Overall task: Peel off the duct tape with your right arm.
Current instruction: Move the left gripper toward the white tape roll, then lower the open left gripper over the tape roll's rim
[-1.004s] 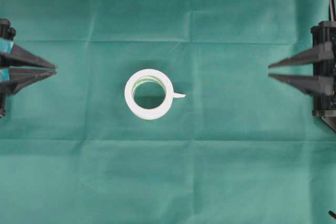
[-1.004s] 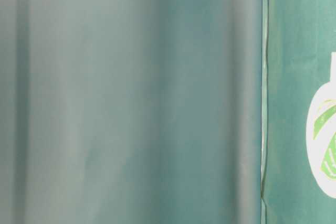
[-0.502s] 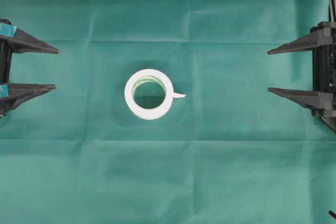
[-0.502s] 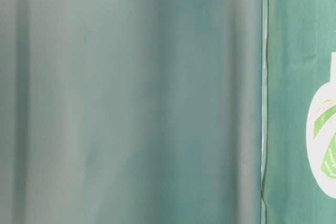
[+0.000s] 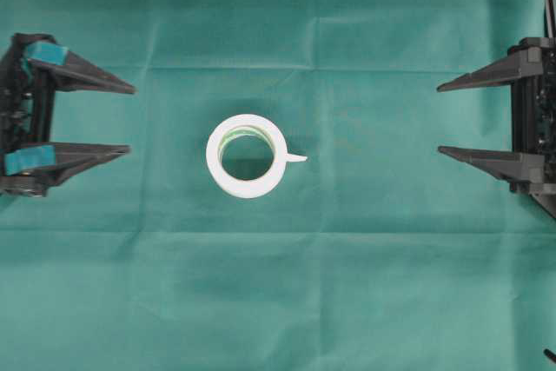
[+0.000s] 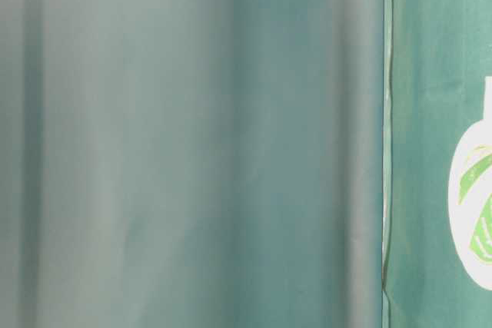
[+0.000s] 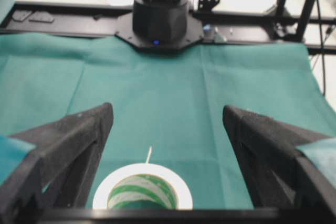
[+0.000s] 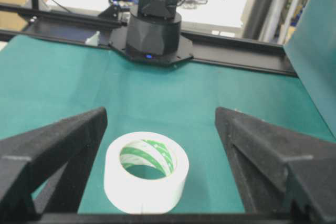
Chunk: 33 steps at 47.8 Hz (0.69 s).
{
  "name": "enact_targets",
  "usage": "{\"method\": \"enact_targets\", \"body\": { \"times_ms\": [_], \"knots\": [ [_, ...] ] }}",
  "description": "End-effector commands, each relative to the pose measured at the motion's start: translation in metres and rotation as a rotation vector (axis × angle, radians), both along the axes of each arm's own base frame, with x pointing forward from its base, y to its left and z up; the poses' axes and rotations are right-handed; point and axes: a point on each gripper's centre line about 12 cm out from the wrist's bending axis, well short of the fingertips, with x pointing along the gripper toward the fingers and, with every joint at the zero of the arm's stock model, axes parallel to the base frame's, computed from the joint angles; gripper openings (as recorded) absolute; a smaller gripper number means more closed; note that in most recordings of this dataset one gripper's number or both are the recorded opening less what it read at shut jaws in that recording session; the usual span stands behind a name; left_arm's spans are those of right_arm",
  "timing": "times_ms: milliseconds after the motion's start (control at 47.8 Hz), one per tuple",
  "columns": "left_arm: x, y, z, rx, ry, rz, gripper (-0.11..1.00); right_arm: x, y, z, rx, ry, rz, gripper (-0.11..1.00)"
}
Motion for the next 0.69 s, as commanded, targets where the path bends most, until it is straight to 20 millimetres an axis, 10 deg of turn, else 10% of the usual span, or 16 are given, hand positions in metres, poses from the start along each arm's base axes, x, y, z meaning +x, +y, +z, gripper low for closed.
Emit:
{"method": "enact_targets", "body": {
  "times_ms": [0, 669],
  "knots": [
    [0.013, -0.001, 0.011, -0.002, -0.02, -0.002, 0.99, 0.002, -0.001, 0.007, -0.002, -0.023, -0.003, 0.77],
    [0.078, -0.005, 0.01, 0.002, 0.072, -0.01, 0.99, 0.002, -0.001, 0.005, 0.0, -0.017, -0.002, 0.77]
  ]
}}
